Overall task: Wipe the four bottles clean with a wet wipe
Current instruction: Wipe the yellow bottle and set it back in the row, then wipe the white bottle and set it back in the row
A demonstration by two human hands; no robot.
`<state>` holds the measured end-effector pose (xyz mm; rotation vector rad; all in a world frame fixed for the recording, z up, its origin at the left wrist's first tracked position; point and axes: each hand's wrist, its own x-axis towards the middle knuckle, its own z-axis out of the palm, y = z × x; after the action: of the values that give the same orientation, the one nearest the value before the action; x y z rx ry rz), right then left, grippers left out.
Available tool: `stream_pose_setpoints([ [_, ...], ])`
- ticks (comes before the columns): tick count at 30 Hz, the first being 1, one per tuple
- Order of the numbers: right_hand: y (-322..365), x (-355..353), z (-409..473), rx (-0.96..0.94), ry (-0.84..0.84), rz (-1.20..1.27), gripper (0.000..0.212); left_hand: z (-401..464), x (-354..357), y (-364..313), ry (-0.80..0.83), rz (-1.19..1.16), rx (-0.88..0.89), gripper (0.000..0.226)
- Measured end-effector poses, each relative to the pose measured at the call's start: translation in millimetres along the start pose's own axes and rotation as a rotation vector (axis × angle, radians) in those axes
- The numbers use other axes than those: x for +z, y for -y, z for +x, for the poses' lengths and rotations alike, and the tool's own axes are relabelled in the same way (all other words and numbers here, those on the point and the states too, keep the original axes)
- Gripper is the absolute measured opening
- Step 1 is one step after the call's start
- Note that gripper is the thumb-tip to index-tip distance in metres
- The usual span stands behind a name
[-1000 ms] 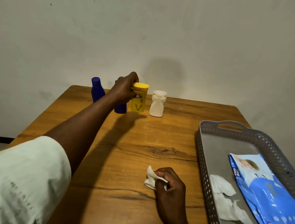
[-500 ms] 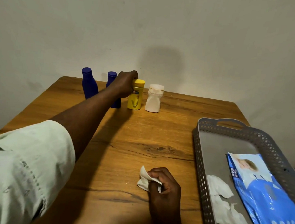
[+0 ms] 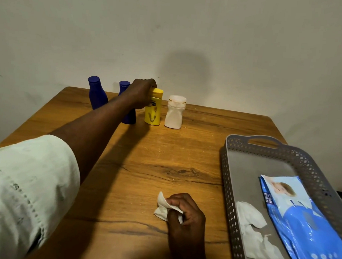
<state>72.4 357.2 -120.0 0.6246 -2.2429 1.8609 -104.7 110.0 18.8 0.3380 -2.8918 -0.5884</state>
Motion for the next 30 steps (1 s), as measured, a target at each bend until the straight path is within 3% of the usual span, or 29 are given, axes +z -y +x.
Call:
stream_pose_setpoints([
  [11,-3,0,0,-0.014,-0.009,-0.027,0.023,7,2,0,0.012,0.045,0.016,0.079],
  [14,-5,0,1,-0.031,-0.013,-0.042,0.023,8,1,-6,-0.037,0.154,0.099,0.084],
  [22,-7,1,0,-0.043,-0.029,-0.054,0.025,8,23,-41,-0.068,0.62,0.348,0.07],
  [27,-8,0,0,-0.044,-0.033,-0.054,0.03,1,40,-49,-0.139,0.641,0.369,0.059],
  [30,-7,2,-1,-0.037,-0.035,-0.064,0.031,-7,41,-48,-0.156,0.523,0.345,0.051],
])
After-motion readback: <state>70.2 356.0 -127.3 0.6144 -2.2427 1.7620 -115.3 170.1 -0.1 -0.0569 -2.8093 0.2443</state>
